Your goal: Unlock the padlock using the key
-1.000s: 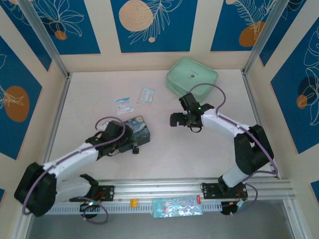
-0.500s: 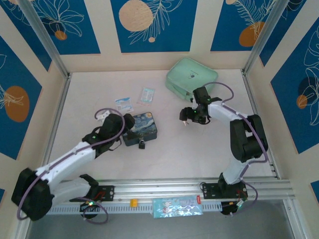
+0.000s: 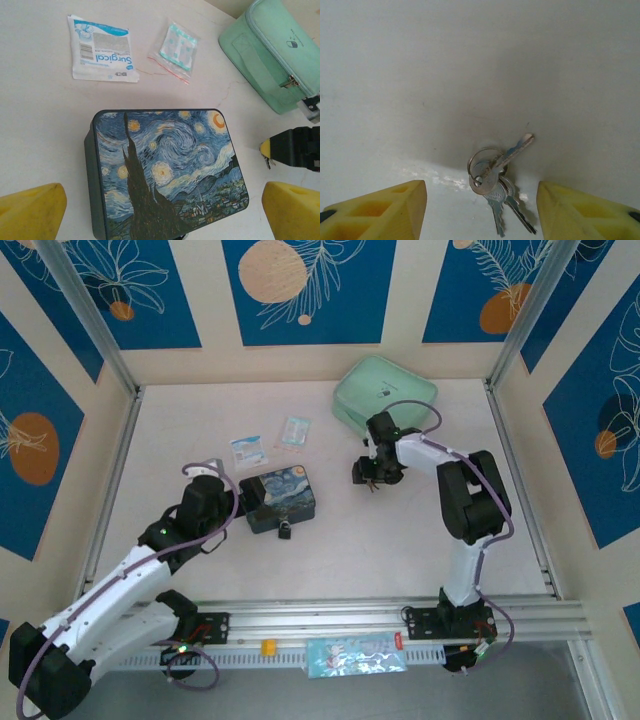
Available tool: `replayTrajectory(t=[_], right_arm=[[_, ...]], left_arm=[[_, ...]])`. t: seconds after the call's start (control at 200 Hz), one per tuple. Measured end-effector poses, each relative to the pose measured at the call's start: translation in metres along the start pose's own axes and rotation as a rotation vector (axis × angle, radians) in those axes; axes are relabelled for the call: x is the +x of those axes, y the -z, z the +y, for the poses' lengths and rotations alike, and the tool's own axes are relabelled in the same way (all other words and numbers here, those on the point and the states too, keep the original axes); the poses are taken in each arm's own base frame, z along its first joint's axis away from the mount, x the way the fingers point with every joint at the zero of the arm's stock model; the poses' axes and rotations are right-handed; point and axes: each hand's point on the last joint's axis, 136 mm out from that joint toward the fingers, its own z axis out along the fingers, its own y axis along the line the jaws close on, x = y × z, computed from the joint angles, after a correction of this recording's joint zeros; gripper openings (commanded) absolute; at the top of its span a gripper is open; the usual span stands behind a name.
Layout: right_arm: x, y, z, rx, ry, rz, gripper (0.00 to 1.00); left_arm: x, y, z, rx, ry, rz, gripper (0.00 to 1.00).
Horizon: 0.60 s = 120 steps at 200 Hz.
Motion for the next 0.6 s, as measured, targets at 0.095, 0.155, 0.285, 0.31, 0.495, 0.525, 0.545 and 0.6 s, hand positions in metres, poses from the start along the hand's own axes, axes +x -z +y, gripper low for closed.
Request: replayTrajectory(t=[0.095,0.155,0.285,0.31,0.495,0.525,0.545,0.6], right_arm=[[0.0039,-0.0031,-0.0007,0.031,0.015,0.013,0.53],[0.0036,-0.0037,-0.0005,0.049,0.022,0.015,0.49],[0.0033,-0.0051,-0.0007,0.072,0.031,0.013,0.39],[0.0033,-0.0053,-0.0014,0.08,0.03,0.014,0.38],[0.0031,-0.007,-0.005,0.138,0.043,0.029,0.27],[0.0031,-0.0071,-0.0061,0.146,0.042,0.029,0.26],[0.003,-0.0069,-0.0068,0.151,0.037,0.029,0.25],[0.003,-0.0065,-0.0075,0.155,0.037,0.029,0.23]], left_arm=[[-0.0002,-0.0007,-0.0016,0.007,0.002,0.0,1.0],[-0.0001,-0.0024,-0.0029,0.011,0.003,0.002,1.0],[0.0017,-0.0039,-0.0031,0.011,0.005,0.011,1.0],[0.0016,-0.0039,-0.0033,0.012,0.006,0.01,1.0],[-0.0002,-0.0016,-0.0044,0.03,0.041,-0.007,1.0],[0.0002,-0.0011,-0.0039,0.032,0.046,-0.01,1.0],[0.0005,-0.0009,-0.0036,0.032,0.051,-0.01,1.0],[0.0012,-0.0008,-0.0029,0.034,0.061,-0.011,1.0]])
